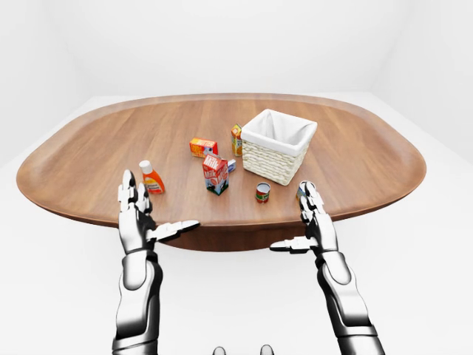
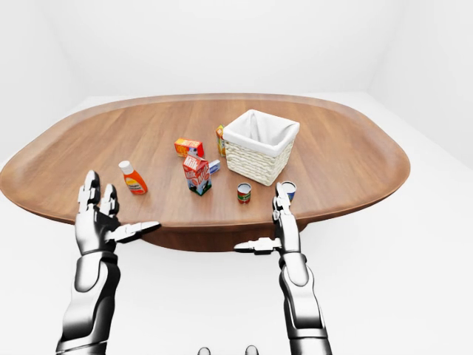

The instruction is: Pick up the alphabet soup, and put it in the basket.

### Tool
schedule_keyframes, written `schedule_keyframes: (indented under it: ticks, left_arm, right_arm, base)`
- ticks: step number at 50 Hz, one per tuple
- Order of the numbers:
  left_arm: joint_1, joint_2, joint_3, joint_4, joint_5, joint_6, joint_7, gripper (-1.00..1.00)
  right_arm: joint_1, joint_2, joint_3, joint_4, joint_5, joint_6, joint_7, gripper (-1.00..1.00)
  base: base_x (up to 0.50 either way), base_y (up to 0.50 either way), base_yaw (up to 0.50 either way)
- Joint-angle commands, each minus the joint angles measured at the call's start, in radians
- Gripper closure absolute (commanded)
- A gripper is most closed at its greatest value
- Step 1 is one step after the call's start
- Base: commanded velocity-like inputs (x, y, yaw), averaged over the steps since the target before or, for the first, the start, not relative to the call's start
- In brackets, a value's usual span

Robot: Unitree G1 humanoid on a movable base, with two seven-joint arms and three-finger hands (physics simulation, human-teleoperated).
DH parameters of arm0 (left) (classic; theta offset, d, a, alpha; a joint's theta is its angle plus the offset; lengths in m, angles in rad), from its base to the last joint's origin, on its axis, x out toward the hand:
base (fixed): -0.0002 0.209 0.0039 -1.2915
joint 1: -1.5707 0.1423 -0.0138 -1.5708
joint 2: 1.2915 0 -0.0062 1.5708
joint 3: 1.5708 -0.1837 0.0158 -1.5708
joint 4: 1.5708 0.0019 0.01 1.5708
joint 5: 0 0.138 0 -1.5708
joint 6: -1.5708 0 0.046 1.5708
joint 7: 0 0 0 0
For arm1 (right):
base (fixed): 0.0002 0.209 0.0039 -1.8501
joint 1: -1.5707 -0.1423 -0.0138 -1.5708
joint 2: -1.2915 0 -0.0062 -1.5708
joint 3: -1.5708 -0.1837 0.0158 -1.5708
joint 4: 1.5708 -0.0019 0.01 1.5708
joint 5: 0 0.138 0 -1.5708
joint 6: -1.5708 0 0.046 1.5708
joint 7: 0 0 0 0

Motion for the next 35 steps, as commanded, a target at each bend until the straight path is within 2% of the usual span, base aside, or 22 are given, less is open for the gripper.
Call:
schedule_keyframes:
  ticks: [1,6,8,12,13,15,16,23,26,33,35]
  left_arm:
    - [-0.003,0.014,0.058,-0.073,-0.073,0.006,0.059,-1.00]
    - [-0.002,0.014,0.065,-0.087,-0.062,0.010,0.088,-1.00]
    - [-0.003,0.017,0.078,-0.106,-0.090,0.036,0.095,-1.00]
    - [-0.007,0.024,0.094,-0.126,-0.118,0.057,0.108,-1.00]
    - [-0.001,0.022,0.103,-0.159,-0.145,0.093,0.120,-1.00]
    - [0.002,0.025,0.112,-0.190,-0.160,0.110,0.130,-1.00]
    - [0.007,0.026,0.118,-0.219,-0.156,0.122,0.146,-1.00]
    - [-0.005,0.041,0.157,-0.258,-0.195,0.122,0.164,-1.00]
    - [-0.030,0.062,0.191,-0.239,-0.216,0.122,0.178,-1.00]
    - [-0.077,0.112,0.239,-0.178,-0.272,0.122,0.213,-1.00]
    - [-0.093,0.129,0.254,-0.149,-0.283,0.122,0.218,-1.00]
  right_arm:
    - [-0.001,0.000,0.000,0.000,0.002,0.002,0.003,-1.00]
    - [0.001,0.000,0.001,-0.003,0.002,0.004,0.005,-1.00]
    - [-0.002,0.000,0.000,0.000,0.003,0.002,0.005,-1.00]
    - [0.001,0.001,0.002,-0.009,0.002,0.009,0.004,-1.00]
    - [0.002,0.000,0.001,-0.008,0.003,0.008,0.004,-1.00]
    - [0.002,0.000,0.002,-0.011,0.002,0.010,0.004,-1.00]
    - [-0.003,-0.001,-0.002,0.006,0.004,-0.001,0.006,-1.00]
    - [-0.003,-0.001,-0.001,0.003,0.000,0.007,0.001,-1.00]
    - [-0.003,0.000,-0.002,-0.002,-0.001,0.012,-0.003,-1.00]
    - [-0.009,-0.001,-0.003,0.014,-0.002,-0.002,-0.005,-1.00]
    - [-0.003,0.002,0.000,-0.004,0.000,0.008,-0.007,-1.00]
  base:
    - [0.00,0.00,0.00]
    - [0.00,0.00,0.00]
    - [0.00,0.00,0.00]
    - [0.00,0.00,0.00]
    - [0.00,0.00,0.00]
    - [0.00,0.00,0.00]
    - [0.00,0.00,0.00]
    - [0.00,0.00,0.00]
    - [0.00,0.00,0.00]
    - [0.00,0.00,0.00]
    - [0.00,0.00,0.00]
